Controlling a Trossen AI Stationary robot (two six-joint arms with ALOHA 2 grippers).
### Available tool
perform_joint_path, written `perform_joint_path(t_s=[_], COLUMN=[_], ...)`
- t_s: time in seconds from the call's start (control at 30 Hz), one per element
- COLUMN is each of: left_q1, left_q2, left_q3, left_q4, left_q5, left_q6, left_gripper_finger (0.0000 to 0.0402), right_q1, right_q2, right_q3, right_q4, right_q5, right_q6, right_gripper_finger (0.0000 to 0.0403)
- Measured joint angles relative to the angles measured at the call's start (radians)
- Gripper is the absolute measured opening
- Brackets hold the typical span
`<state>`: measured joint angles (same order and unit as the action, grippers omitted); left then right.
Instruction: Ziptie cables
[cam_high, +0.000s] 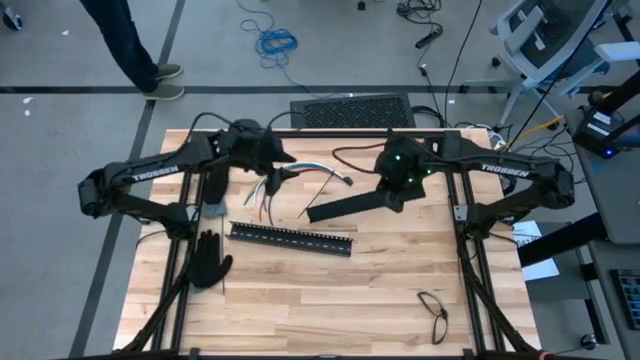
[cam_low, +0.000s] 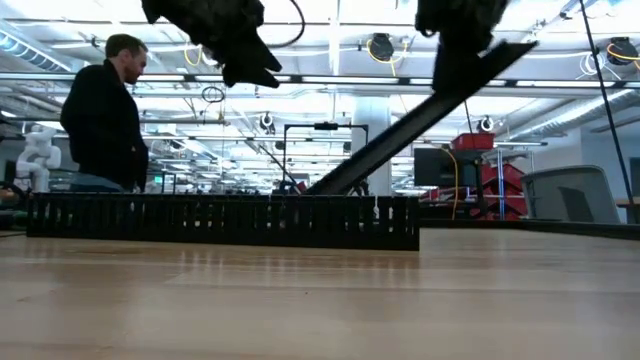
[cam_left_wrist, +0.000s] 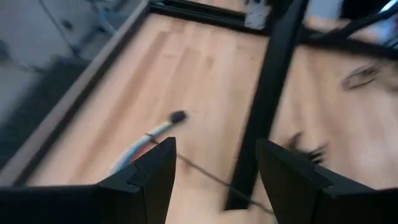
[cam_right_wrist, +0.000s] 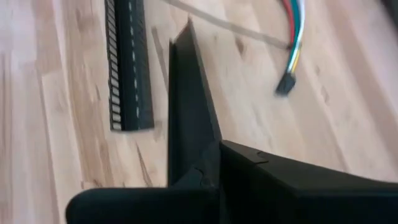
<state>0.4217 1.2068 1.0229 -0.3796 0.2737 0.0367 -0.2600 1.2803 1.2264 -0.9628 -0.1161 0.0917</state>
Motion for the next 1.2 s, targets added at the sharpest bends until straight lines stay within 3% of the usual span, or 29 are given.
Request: perform_joint_path(t_s=[0.1, 0.3, 0.47, 0.6, 0.73, 0.83, 0.93, 1.07, 1.2], left_q1=[0.041, 0.056, 0.032, -0.01, -0.104, -0.16, -0.176, -0.175, -0.177], left_q2=[0.002, 0.07, 0.138, 0.15, 0.15, 0.156, 0.204, 0.291, 0.349], left_q3=[0.0, 0.0, 0.0, 0.0, -0.001, -0.024, -0.083, -0.121, -0.147], left_q4=[-0.008, 0.044, -0.025, -0.19, -0.345, -0.292, -0.148, -0.128, -0.003], left_q5=[0.102, 0.282, 0.298, 0.193, -0.075, -0.206, -0.219, -0.195, -0.185], left_q6=[-0.091, -0.115, -0.109, -0.001, 0.148, 0.211, 0.175, 0.106, 0.07], left_gripper_finger=[0.0219, 0.0219, 0.0219, 0.0219, 0.0219, 0.0219, 0.0219, 0.0219, 0.0218], right_q1=[0.0, 0.0, 0.01, 0.044, 0.046, 0.046, 0.047, 0.053, 0.06], right_q2=[0.018, 0.055, 0.078, 0.08, 0.073, 0.065, 0.065, 0.054, 0.042], right_q3=[0.063, 0.13, 0.101, -0.042, -0.184, -0.251, -0.268, -0.268, -0.268], right_q4=[0.002, 0.026, -0.039, -0.039, 0.003, 0.07, 0.097, 0.096, 0.104], right_q5=[0.014, 0.013, 0.016, 0.087, 0.086, 0.085, 0.084, 0.08, 0.061], right_q6=[-0.017, -0.041, -0.054, -0.091, -0.024, 0.016, 0.037, 0.062, 0.062], right_gripper_finger=[0.0001, 0.0001, 0.0001, 0.0001, 0.0, 0.0, 0.0, 0.0, 0.0])
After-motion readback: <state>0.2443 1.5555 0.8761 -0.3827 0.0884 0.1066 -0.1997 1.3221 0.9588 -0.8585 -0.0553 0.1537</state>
